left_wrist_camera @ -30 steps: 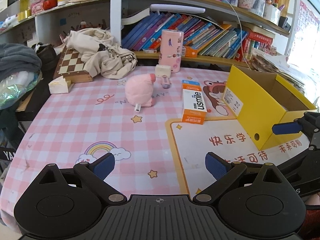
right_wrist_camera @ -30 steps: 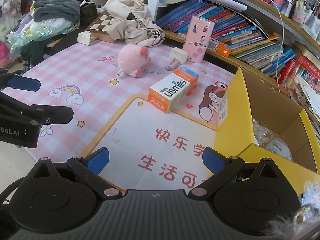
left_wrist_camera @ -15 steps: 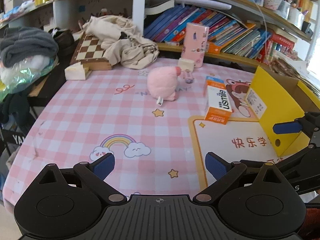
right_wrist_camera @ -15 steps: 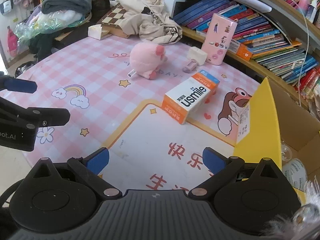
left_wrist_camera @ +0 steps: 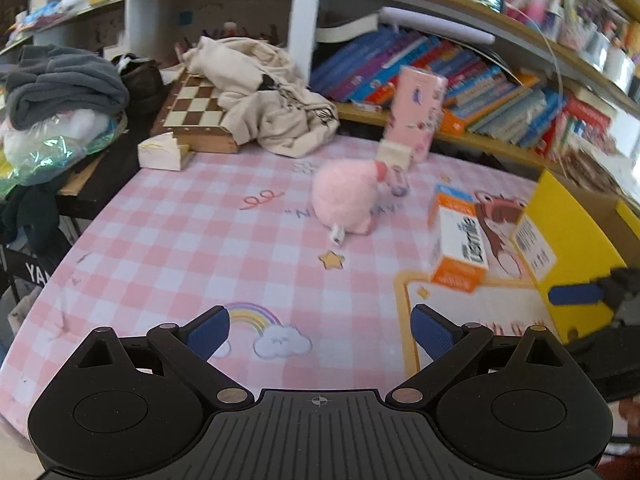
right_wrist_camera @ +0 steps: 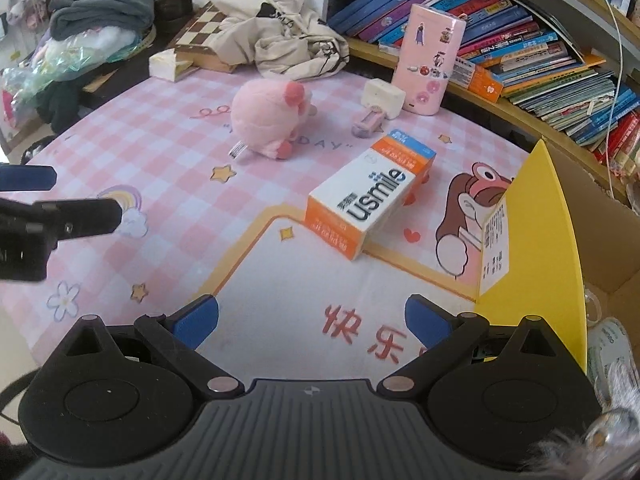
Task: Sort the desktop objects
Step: 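Move the left tool to the pink plush pig while the right tool approaches the usmile box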
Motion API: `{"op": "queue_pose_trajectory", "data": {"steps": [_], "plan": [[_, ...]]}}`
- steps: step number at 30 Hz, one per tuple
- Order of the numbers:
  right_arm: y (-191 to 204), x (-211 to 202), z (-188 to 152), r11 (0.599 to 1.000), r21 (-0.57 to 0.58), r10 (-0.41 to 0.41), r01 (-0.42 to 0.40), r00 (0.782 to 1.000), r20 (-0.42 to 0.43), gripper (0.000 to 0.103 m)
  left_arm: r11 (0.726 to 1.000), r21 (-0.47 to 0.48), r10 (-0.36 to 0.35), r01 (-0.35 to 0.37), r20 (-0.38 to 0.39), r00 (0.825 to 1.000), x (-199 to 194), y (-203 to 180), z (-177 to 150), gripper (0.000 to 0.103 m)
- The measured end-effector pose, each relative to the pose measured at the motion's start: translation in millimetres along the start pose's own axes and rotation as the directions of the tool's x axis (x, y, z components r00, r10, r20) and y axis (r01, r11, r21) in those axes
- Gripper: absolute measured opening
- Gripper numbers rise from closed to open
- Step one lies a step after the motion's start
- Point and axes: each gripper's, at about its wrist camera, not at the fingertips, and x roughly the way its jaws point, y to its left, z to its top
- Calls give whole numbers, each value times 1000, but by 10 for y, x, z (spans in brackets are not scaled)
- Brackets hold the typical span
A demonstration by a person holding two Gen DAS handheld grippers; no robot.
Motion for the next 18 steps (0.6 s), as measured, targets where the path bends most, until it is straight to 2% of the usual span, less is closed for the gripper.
{"op": "queue_pose_trajectory", "data": {"steps": [6,12,18], "plan": [[-77,124,168,999,40,-19,18,1000,25,98,1000,3,-21,21,-31,999,207,39,144,99],[-216,335,369,993,117,-8,7,1000,6,97,997,65,-28,28,-14,1000,354,-21,282,99],[-209,527,572,997,70,-37,35,999,30,94,997,71,-9,7,15,1000,528,-17,433,99]]}}
